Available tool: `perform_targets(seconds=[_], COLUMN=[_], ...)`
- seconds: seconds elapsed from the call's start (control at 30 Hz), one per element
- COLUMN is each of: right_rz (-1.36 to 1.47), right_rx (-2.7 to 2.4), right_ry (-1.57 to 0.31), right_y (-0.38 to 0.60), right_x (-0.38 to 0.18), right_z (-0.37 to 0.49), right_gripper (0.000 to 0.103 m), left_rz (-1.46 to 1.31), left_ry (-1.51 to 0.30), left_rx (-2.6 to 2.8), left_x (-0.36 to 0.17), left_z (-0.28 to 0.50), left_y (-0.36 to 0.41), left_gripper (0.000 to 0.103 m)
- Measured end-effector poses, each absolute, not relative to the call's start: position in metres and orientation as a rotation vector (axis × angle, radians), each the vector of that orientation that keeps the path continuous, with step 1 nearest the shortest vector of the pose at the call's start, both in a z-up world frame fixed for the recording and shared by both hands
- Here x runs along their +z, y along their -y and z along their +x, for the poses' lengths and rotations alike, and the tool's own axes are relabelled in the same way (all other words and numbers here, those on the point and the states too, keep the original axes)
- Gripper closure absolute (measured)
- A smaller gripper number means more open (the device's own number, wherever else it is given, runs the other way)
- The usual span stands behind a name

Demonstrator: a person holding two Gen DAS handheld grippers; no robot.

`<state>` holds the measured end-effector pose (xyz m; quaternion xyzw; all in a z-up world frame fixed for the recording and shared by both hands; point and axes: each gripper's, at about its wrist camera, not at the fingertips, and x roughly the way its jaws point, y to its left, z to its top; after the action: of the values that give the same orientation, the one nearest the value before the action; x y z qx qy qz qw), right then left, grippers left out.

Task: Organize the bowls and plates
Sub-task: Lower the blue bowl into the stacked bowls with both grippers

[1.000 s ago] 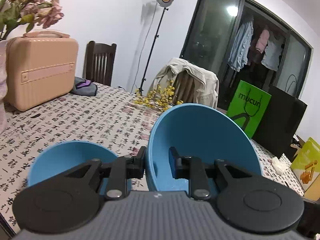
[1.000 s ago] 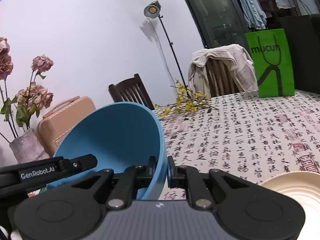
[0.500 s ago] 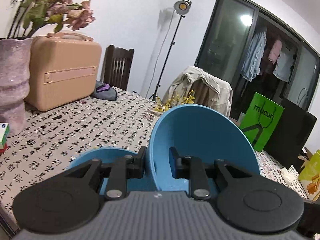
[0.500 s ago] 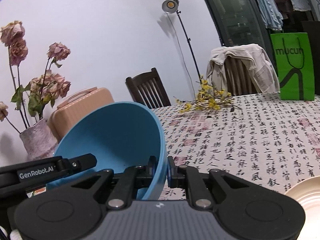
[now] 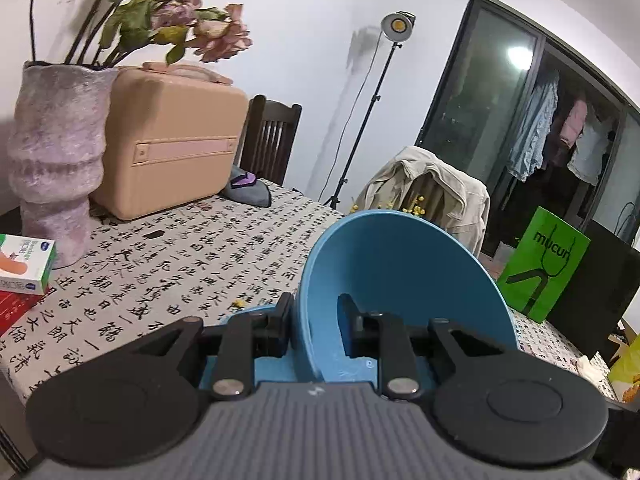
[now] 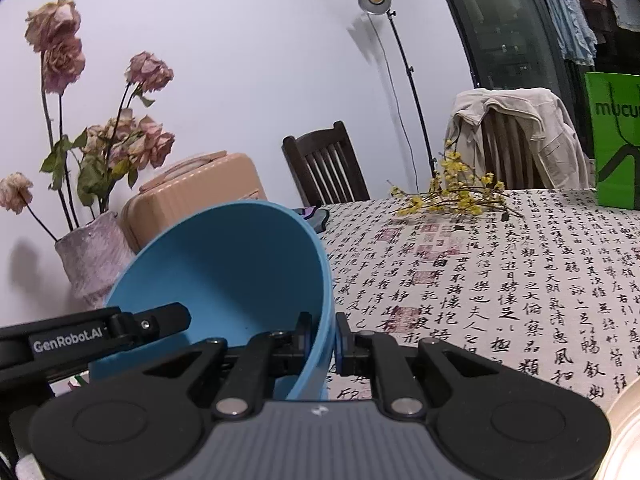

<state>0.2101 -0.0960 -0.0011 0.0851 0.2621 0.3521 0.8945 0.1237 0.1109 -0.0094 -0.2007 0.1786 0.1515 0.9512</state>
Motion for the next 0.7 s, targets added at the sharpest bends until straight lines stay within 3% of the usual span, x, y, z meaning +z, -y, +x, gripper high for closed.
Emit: perform_targets(seconds=[0.7], right_rz=[0.035], right_rx=[0.746], right_ry=[-0.527], right_y=[0.051], right_x=[-0.013], right_z=[0.200], right_gripper=[0.091], left_rz=[-0.435], left_ry=[-0.407], left_rx=[0.358], left_x=[-0.032], left_z=[0.118], left_y=[-0.140], left_gripper=[0.079])
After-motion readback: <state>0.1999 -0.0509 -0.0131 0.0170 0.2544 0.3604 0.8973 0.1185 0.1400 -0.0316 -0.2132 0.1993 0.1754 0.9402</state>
